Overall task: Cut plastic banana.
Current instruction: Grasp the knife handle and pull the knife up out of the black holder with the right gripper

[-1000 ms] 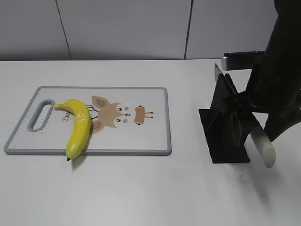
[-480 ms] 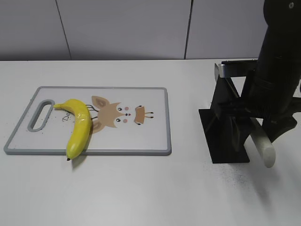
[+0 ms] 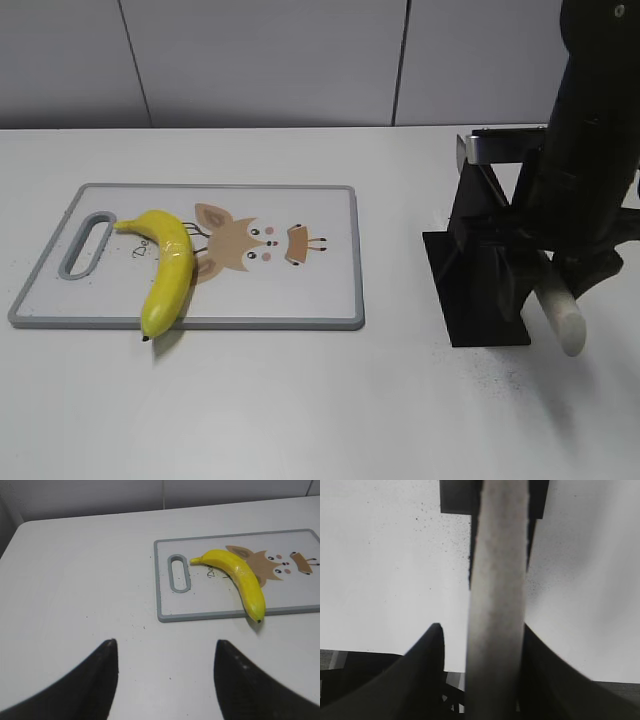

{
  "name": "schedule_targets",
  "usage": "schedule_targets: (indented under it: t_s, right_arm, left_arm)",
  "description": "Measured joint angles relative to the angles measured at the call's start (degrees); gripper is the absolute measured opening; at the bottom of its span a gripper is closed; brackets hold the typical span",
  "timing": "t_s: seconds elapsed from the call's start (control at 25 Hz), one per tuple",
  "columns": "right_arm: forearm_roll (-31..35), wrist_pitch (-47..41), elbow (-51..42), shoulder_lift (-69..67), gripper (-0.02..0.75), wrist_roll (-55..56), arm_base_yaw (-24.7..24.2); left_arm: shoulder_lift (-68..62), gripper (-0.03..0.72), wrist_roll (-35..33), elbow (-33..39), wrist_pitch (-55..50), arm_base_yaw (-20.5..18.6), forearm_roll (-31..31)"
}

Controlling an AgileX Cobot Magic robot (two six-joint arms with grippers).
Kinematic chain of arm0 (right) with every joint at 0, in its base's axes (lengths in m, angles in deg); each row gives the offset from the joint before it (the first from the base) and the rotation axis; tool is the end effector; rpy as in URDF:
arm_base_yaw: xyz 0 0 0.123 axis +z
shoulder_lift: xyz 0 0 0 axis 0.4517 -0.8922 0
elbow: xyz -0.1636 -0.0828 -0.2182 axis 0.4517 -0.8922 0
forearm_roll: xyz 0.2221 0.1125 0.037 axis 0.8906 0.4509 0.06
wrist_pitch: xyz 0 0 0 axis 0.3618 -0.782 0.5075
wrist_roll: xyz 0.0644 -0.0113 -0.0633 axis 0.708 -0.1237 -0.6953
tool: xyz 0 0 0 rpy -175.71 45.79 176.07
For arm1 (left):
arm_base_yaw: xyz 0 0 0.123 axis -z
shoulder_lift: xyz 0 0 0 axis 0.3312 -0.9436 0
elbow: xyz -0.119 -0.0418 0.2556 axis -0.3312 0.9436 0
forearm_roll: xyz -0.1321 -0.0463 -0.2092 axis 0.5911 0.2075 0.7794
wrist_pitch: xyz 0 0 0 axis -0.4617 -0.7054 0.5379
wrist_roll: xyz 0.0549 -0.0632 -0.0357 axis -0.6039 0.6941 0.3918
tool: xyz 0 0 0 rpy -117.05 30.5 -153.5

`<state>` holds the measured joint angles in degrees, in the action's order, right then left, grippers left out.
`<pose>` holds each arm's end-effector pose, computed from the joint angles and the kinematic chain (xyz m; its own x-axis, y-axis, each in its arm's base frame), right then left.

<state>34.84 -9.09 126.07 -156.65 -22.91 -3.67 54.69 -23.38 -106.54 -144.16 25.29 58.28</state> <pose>0.2813 0.1273 0.2106 -0.9941 -0.0630 0.0881 -0.0595 0.9974 0.0415 -0.0005 0.0013 0.2794 -0.4463 0.1006 -0.8892 0.1161 0.9918 0.0539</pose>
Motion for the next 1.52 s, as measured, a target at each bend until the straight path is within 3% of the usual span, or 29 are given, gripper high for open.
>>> schedule_targets:
  t_s: [0.08, 0.2, 1.52]
  right_arm:
    - [-0.17, 0.0, 0.0, 0.0, 0.313, 0.05, 0.0]
    - [-0.92, -0.05, 0.0, -0.04, 0.178, 0.26, 0.0]
    - [-0.98, -1.48, 0.0, 5.28, 0.178, 0.78, 0.0]
  left_arm:
    - [0.0, 0.583, 0.0, 0.0, 0.0, 0.0, 0.0]
    - [0.0, 0.583, -0.03, 0.0, 0.0, 0.0, 0.0]
    - [0.0, 0.583, -0.03, 0.0, 0.0, 0.0, 0.0]
